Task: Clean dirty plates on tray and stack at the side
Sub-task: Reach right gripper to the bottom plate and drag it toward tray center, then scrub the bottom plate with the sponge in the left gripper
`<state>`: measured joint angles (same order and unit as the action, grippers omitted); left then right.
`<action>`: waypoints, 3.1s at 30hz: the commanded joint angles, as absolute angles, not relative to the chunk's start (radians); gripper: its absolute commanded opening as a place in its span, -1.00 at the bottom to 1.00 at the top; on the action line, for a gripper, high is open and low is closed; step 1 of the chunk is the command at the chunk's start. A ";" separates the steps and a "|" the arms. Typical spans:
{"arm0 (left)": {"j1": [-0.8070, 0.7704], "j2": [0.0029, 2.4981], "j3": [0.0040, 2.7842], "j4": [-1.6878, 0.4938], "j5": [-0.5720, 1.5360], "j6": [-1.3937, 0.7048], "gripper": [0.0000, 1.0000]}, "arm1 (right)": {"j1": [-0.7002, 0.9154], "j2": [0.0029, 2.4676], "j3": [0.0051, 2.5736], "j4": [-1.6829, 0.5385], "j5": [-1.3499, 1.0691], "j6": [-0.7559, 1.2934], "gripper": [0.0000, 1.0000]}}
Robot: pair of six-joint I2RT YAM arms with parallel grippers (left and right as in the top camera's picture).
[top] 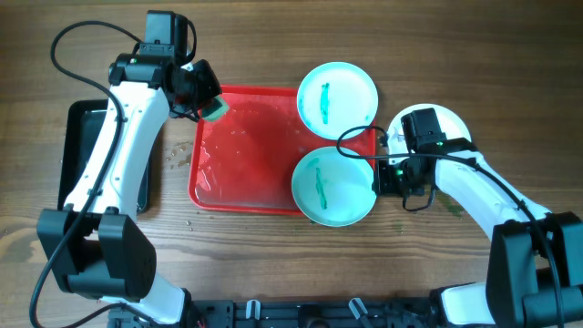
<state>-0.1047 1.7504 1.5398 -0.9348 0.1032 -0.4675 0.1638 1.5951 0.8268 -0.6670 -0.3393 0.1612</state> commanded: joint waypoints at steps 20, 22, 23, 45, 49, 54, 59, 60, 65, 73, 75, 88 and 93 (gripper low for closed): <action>-0.107 1.757 1.536 -0.931 0.114 -0.448 -0.92 | 0.659 1.686 1.116 -0.466 -0.014 0.786 -0.91; -0.107 1.757 1.536 -0.932 0.114 -0.448 -0.92 | 0.672 1.792 1.190 -0.467 -0.014 0.788 -0.91; -0.107 1.757 1.536 -0.932 0.114 -0.448 -0.92 | 0.678 1.841 1.224 -0.467 -0.014 0.788 -0.91; -0.107 1.759 1.535 -0.939 0.115 -0.448 -0.92 | 0.625 2.024 1.343 -0.471 -0.176 0.489 -0.42; -0.107 1.779 1.535 -0.944 0.115 -0.449 -0.92 | 0.622 1.936 1.375 -0.588 -0.081 0.442 -0.34; -0.107 1.788 1.535 -0.931 0.115 -0.449 -0.92 | 0.563 1.932 1.374 -0.702 -0.049 0.418 -0.34; -0.107 1.788 1.535 -0.931 0.115 -0.449 -0.92 | 0.552 2.019 1.373 -0.678 -0.082 0.393 -0.37; -0.107 1.788 1.535 -0.932 0.115 -0.449 -0.92 | 0.552 2.030 1.373 -0.668 -0.105 0.385 -0.40; -0.107 1.788 1.535 -0.932 0.115 -0.449 -0.92 | 0.560 2.038 1.373 -0.611 -0.167 0.366 -0.43; -0.107 1.788 1.535 -0.936 0.115 -0.449 -0.92 | 0.586 2.096 1.372 -0.535 -0.210 0.540 -0.74; -0.107 1.788 1.535 -0.940 0.115 -0.449 -0.92 | 0.586 2.124 1.372 -0.488 -0.302 0.564 -0.74; -0.107 1.788 1.535 -0.999 0.115 -0.449 -0.92 | 0.608 2.138 1.372 -0.553 -0.363 0.632 -0.91; -0.108 1.790 1.508 -1.010 0.115 -0.429 -0.92 | 0.608 2.138 1.372 -0.490 -0.310 0.637 -0.91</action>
<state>-0.1047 1.7844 1.5398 -1.0100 0.1036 -0.4675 0.6064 2.0956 1.3716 -0.5255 -0.3603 0.6228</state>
